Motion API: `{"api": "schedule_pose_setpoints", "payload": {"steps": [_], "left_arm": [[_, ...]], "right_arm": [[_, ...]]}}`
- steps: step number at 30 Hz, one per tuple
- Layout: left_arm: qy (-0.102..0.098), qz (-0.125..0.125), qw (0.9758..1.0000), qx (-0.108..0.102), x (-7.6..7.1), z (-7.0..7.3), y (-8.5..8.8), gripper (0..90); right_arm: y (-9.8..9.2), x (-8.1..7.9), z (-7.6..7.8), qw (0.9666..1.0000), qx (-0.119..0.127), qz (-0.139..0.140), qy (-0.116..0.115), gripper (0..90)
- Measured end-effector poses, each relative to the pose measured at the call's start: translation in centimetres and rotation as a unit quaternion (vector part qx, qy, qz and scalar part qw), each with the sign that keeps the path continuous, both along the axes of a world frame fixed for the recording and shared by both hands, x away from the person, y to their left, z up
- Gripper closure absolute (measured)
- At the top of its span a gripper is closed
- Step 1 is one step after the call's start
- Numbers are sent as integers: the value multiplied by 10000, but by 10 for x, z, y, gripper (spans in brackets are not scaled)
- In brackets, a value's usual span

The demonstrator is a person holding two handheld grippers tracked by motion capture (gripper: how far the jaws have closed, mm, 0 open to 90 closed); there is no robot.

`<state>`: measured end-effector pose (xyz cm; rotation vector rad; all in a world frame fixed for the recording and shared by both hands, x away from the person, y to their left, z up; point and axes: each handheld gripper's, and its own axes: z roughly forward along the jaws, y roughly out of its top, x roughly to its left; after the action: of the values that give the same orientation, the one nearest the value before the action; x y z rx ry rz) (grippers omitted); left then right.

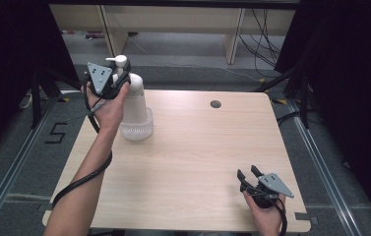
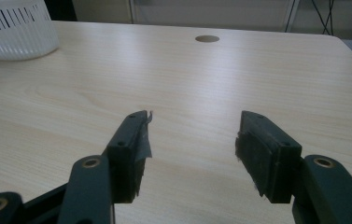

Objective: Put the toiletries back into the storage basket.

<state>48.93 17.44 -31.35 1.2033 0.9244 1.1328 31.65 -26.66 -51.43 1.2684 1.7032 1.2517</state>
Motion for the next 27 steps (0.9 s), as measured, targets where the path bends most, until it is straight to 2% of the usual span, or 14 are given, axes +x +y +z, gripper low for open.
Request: {"api": "schedule_pose_setpoints", "payload": {"steps": [18, 27], "left_arm": [[215, 16, 9997, 102, 4, -18, -1, 591], [331, -8, 9993, 147, 5, -28, -3, 592]], "right_arm": [[0, 0, 0, 10000, -11, 14, -4, 442], [2, -1, 0, 9999, 73, 27, 85, 442]]}}
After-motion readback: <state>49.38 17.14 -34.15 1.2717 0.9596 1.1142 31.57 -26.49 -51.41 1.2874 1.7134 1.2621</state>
